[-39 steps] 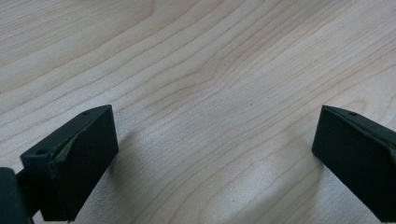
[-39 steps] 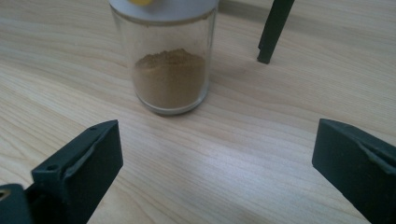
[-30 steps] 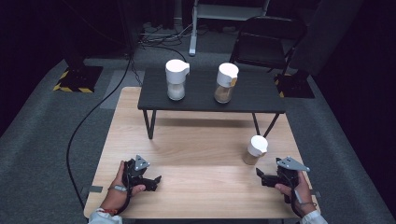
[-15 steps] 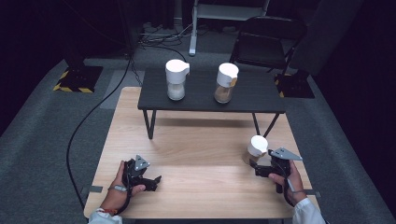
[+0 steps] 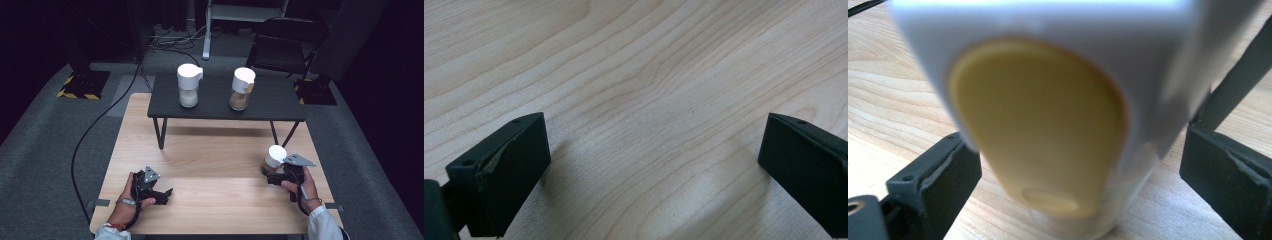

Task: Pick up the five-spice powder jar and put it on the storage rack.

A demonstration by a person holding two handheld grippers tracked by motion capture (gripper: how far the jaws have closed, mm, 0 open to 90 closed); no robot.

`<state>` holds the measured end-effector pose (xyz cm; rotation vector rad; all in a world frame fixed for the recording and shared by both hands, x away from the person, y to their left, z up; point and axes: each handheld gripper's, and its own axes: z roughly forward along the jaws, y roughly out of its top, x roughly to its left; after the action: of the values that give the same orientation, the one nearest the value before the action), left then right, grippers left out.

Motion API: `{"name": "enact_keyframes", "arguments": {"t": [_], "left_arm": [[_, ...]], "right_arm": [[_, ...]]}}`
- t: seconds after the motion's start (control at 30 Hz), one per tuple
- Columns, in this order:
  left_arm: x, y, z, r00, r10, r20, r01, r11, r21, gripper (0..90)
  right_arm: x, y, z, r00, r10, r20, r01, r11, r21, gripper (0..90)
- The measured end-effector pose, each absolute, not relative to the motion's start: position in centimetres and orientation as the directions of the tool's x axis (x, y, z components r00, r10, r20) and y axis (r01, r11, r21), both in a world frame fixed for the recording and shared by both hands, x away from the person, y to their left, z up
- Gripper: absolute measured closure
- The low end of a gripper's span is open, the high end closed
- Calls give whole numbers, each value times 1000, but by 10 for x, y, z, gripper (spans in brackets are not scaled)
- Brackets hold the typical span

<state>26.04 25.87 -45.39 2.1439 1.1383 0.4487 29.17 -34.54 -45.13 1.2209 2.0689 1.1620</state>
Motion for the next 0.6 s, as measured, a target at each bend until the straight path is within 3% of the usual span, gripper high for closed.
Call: {"name": "enact_keyframes", "arguments": {"t": [0.33,0.6], "left_arm": [[260,259,-454,562,827,-6,600,-403,691,0],[261,259,-454,563,826,-6,600,-403,691,0]], "right_arm": [[298,-342,-452,-503,864,31,471,244,848,33],[295,-337,-458,-479,878,22,459,228,859,99]]}}
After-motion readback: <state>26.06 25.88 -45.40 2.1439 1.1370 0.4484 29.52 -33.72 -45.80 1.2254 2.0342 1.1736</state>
